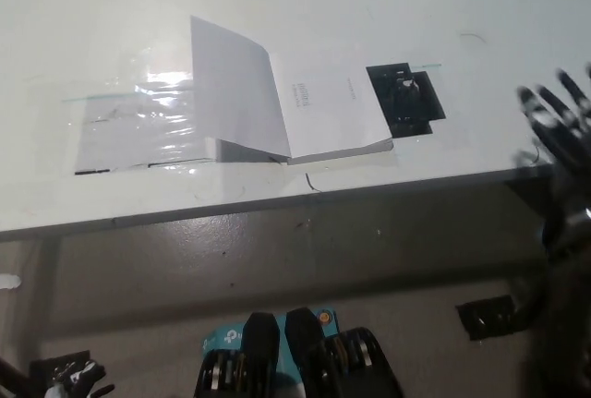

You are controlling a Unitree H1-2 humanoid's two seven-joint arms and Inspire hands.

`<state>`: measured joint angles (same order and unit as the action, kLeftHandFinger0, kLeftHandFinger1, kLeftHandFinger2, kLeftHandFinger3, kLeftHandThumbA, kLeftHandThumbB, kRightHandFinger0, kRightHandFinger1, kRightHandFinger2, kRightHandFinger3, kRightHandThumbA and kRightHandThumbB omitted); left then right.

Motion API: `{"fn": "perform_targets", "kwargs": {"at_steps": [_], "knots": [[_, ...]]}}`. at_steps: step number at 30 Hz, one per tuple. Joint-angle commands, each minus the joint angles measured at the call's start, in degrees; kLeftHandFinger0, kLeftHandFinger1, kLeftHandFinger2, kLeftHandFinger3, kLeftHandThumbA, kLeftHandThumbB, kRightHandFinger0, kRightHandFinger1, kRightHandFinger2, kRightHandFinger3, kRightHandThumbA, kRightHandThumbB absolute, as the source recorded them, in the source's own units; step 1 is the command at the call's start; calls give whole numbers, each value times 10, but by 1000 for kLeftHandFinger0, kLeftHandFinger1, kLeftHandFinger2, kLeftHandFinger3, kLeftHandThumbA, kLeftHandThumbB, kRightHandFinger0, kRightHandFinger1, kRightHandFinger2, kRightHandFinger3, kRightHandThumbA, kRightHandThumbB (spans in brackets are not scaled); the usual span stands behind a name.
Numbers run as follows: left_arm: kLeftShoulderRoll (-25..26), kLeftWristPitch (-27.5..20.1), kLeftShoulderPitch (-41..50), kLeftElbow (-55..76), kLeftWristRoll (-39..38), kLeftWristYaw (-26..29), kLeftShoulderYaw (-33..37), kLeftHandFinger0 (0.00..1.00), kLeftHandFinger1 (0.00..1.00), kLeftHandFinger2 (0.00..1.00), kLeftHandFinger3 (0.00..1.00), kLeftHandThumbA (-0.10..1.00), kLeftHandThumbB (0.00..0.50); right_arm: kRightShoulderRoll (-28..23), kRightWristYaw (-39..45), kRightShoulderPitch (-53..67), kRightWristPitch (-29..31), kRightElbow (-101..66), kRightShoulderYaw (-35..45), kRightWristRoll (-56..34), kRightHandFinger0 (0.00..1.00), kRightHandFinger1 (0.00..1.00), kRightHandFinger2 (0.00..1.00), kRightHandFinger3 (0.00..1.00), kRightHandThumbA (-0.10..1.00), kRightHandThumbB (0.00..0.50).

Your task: The robot uses its right hand to slide under the cover of the book kept in the middle of the desk and open it

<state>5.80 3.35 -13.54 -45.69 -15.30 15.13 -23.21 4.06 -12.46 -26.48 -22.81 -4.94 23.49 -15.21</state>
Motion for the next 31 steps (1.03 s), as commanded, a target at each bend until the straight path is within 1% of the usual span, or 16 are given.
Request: {"fn": "perform_targets", "kwargs": {"at_steps": [1,2,4,5,7,9,11,12,16,17,18,20,21,24,27,31], "knots": [[1,-1,2,21,-8,13,-11,511,534,674,701,747,39,-8,-10,12,60,-5,34,-30,667,852,939,1000,819,59],[2,-2,3,18,-9,12,-12,472,517,668,693,757,39,-10,-13,19,74,6,42,-25,676,858,952,1000,833,50],[3,-10,6,16,-14,-5,-11,489,532,700,708,805,30,-14,-15,28,93,33,65,-36,667,864,947,1000,823,28],[3,-10,4,11,-16,-1,-14,414,485,678,702,786,40,-18,-16,31,102,50,74,-39,685,881,980,1000,811,8],[4,-11,1,4,-16,3,-17,366,443,663,692,780,44,-23,-11,34,119,72,82,-40,694,886,997,1000,800,1],[6,-26,-2,-10,-17,-3,-19,406,462,655,664,784,33,-27,-19,44,137,98,92,-33,708,878,976,1000,789,19],[8,-30,-1,-12,-14,-10,-14,457,495,677,697,810,22,-26,-25,47,146,112,98,-37,682,857,958,1000,784,30],[8,-31,-1,-12,-14,-8,-15,390,468,673,693,809,24,-26,-31,50,150,123,100,-31,628,824,930,1000,786,39],[9,-40,-3,-19,-11,-6,-13,434,497,684,707,783,43,-21,-32,69,169,175,99,-27,635,805,914,1000,787,15],[10,-37,-5,-21,-17,-12,-15,449,490,679,708,794,45,-19,-36,71,174,190,97,-24,569,790,921,1000,778,2],[9,-39,-4,-21,-17,-11,-15,418,473,671,702,782,41,-17,-38,71,176,197,97,-24,554,791,919,1000,764,8],[7,-30,-3,-13,-20,-7,-17,406,470,673,698,786,51,-15,-42,73,202,264,90,-15,469,698,825,1000,755,9],[6,-29,-4,-13,-23,-4,-21,390,456,664,686,763,62,-12,-46,73,204,272,91,-17,482,700,822,1000,758,29],[7,-31,-8,-14,-20,-5,-18,440,486,660,658,776,49,-6,-47,70,214,294,93,-29,528,699,796,1000,754,27],[7,-31,-9,-12,-13,0,-13,389,474,654,656,787,47,-2,-52,69,216,313,92,-30,452,658,768,1000,769,68],[6,-29,-8,-6,-8,5,-10,432,510,685,685,788,52,1,-58,67,218,326,95,-35,429,631,741,975,731,77]]}}
